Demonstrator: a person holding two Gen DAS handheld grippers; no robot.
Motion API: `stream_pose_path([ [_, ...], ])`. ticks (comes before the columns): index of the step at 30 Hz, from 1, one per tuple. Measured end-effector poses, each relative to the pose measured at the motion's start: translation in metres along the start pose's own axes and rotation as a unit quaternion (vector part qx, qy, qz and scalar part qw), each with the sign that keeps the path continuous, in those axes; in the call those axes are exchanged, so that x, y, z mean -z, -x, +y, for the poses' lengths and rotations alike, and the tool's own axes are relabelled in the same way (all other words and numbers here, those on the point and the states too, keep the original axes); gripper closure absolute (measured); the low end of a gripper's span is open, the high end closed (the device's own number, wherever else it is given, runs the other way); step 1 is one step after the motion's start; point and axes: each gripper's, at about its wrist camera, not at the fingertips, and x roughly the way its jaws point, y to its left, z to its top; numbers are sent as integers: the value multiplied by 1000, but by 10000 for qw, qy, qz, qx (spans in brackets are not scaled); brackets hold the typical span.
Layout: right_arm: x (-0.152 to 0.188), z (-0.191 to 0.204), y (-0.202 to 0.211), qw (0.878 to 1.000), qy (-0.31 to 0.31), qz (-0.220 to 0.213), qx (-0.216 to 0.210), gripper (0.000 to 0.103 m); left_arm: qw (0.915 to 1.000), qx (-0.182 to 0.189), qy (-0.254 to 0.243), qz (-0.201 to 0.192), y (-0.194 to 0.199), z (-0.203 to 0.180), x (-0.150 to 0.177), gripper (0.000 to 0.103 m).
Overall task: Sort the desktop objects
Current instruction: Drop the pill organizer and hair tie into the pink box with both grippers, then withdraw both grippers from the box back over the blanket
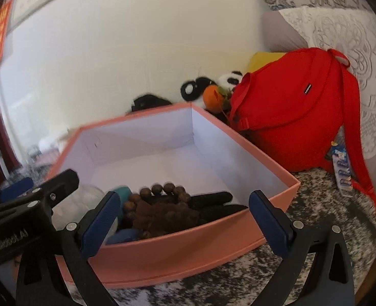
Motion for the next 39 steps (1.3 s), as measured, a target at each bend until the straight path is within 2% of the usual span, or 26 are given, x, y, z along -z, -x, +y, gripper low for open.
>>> stream_pose_path([
  [4,-5,-4,8,9993,-273,-180,-157,1,9992,-139,363,18,2,22,-5,0],
  [8,-11,-10,17,9948,-842,-289,-490,1,9977,-290,608,72,4,38,-4,0],
  [14,-11,1,15,9865,-1306,-18,-992,1,9953,-600,758,81,12,62,-3,1],
  [17,-10,20,19,9855,-1193,36,-1210,2,9938,-824,736,81,17,78,-1,1],
  [22,-8,66,37,9899,-540,-195,-1296,2,9900,-1159,792,137,25,110,6,1],
  [25,-3,91,43,9897,-204,-221,-1398,7,9866,-1335,920,201,31,134,10,1],
  [32,16,150,47,9824,339,27,-1839,22,9780,-1676,1200,311,48,186,19,1],
  [35,26,172,48,9793,516,66,-1954,23,9754,-1797,1255,221,60,200,21,1],
  [39,41,202,47,9740,717,169,-2141,23,9733,-2037,1058,74,72,213,21,1],
])
